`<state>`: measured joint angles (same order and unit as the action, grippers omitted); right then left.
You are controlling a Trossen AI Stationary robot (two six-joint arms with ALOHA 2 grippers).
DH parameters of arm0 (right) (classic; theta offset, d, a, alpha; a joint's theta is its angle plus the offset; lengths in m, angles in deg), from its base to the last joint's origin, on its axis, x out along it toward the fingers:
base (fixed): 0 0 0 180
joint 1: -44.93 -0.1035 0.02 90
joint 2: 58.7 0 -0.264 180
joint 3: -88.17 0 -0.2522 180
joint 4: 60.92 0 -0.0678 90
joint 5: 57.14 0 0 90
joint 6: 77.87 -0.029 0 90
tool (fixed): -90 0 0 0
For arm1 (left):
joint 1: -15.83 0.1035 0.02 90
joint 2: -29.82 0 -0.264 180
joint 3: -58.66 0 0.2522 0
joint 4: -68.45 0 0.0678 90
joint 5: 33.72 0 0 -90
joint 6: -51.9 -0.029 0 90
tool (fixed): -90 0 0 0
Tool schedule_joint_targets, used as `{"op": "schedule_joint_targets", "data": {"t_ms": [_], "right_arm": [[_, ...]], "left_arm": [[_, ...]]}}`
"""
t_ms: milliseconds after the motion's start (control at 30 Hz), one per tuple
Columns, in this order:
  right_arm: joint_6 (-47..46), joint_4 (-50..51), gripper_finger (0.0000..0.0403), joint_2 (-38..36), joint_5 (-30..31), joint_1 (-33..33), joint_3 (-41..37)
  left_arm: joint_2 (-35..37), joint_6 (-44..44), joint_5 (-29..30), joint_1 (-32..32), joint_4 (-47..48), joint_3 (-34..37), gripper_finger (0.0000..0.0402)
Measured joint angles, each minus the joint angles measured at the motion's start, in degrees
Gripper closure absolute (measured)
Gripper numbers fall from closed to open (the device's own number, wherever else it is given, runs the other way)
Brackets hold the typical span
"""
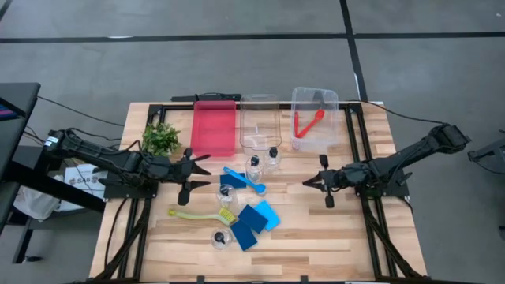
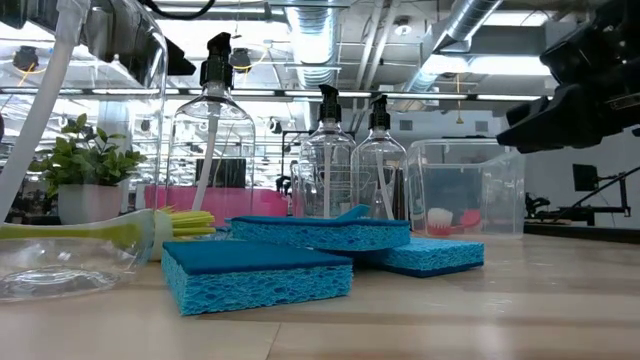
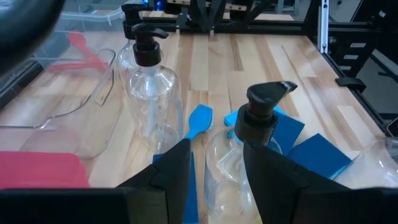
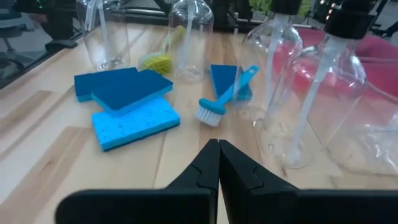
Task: Pick & Place Kitchen Sink Supplies
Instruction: Put the green dish brush into the right transparent bin
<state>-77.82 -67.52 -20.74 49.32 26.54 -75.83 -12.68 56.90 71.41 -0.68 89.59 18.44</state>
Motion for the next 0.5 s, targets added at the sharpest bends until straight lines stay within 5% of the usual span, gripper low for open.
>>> {"op": "schedule_joint_targets", "data": {"t_ms": [500], "right_arm": [[-1.62,0.70,0.0402,0.00,-0.10,0.00,0.00]], "left_arm": [[-2.54,-0.13,-1.96,-4.36,2.18,-0.63,0.0253]]}}
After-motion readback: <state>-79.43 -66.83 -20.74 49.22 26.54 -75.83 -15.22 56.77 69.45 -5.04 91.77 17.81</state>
